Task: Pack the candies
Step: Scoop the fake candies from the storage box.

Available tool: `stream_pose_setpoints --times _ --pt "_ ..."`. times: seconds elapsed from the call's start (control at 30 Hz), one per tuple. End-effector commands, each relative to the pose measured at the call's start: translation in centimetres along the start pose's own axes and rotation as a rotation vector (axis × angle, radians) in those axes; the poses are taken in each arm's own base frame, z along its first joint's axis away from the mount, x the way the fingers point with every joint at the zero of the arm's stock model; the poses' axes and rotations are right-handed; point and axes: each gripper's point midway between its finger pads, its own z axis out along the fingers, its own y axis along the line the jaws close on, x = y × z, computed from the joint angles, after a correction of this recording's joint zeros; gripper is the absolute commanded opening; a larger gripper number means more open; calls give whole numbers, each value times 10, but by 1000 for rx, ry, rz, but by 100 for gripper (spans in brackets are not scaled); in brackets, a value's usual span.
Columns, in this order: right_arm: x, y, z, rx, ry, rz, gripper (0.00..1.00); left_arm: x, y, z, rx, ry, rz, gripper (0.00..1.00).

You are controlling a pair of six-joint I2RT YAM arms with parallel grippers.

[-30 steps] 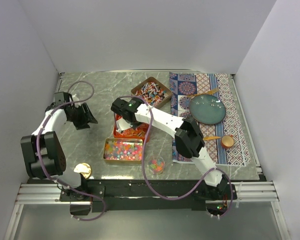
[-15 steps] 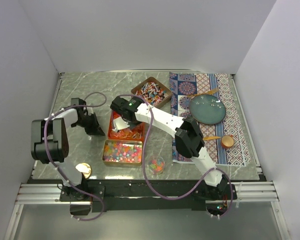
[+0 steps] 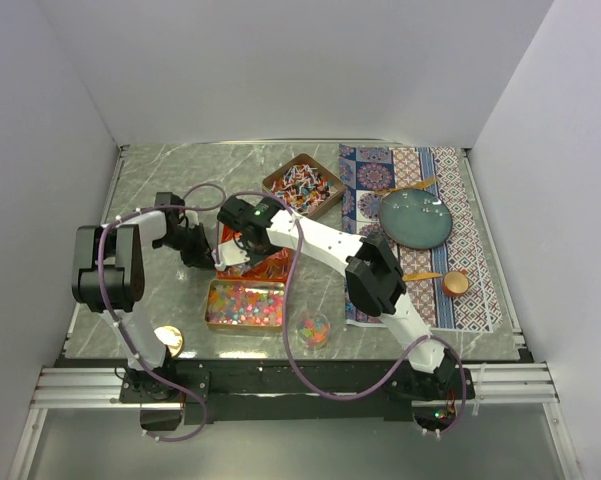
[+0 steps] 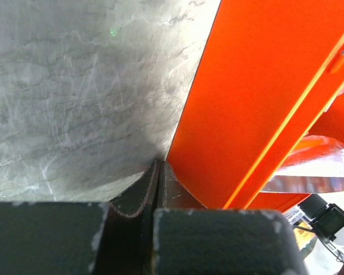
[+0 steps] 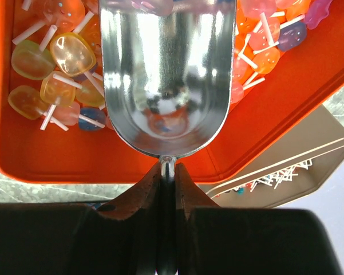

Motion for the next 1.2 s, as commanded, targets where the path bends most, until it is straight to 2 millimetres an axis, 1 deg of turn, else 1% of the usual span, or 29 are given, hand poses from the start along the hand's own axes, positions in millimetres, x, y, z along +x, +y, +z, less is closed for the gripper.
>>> stream_pose_setpoints --times 0.0,0.03,0.1,0.13,0.17,0.27,0.37,0.4,0.47,0.5,0.53,0.57,0.6,0.67,0.7,0.77,0.8,0.87,1.0,1.07,1.1,1.13,1.17 --pt "-32 34 37 -140 -86 -169 0 1 -32 3 83 19 61 1" --pt "-35 36 41 -148 -95 -170 0 1 -35 3 87 18 71 1" --pt "-42 33 45 -134 -122 -157 0 2 -40 3 93 19 86 1" --pt "-45 34 48 -140 -132 -145 0 3 -42 3 98 22 89 1" --pt "-55 33 49 -139 -188 -130 0 4 -42 2 101 22 91 1" --pt "-63 32 56 -148 -241 -109 0 2 -43 1 96 20 100 1" --pt "-70 31 56 -162 -303 -75 0 1 -43 -1 89 20 109 1" --pt "-77 32 54 -179 -355 -57 0 1 -43 -2 89 20 116 1" --pt "-82 28 46 -169 -417 -44 0 -1 -45 -4 90 16 125 1" --pt "-83 35 49 -193 -449 -33 0 -2 -46 -6 94 13 135 1" --pt "-84 31 42 -167 -471 -30 0 -1 -47 -6 97 14 138 1" --pt "-86 26 42 -137 -491 -31 0 -1 -48 -7 98 16 140 1" --pt "-85 33 47 -150 -491 -32 0 -1 -50 -9 108 16 148 1" --pt "-89 30 42 -137 -516 -11 0 0 -52 -12 115 17 156 1" --pt "-91 25 37 -131 -527 4 0 -1 -54 -15 123 10 167 1" --pt "-94 24 33 -149 -541 48 0 -3 -56 -18 133 3 177 1" --pt "-95 19 29 -137 -546 62 0 -4 -58 -18 135 0 182 1" --pt "-93 16 31 -129 -531 83 0 -4 -57 -18 134 -1 182 1" --pt "-91 17 40 -135 -513 98 0 -6 -58 -18 131 0 186 1" --pt "-90 14 41 -120 -525 107 0 -9 -57 -19 120 -8 189 1" --pt "-89 18 42 -131 -534 109 0 -12 -57 -20 121 -12 191 1" --pt "-89 15 36 -120 -550 114 0 -12 -57 -22 117 -11 190 1" --pt "-86 12 36 -110 -562 122 0 -15 -56 -23 114 -17 189 1"
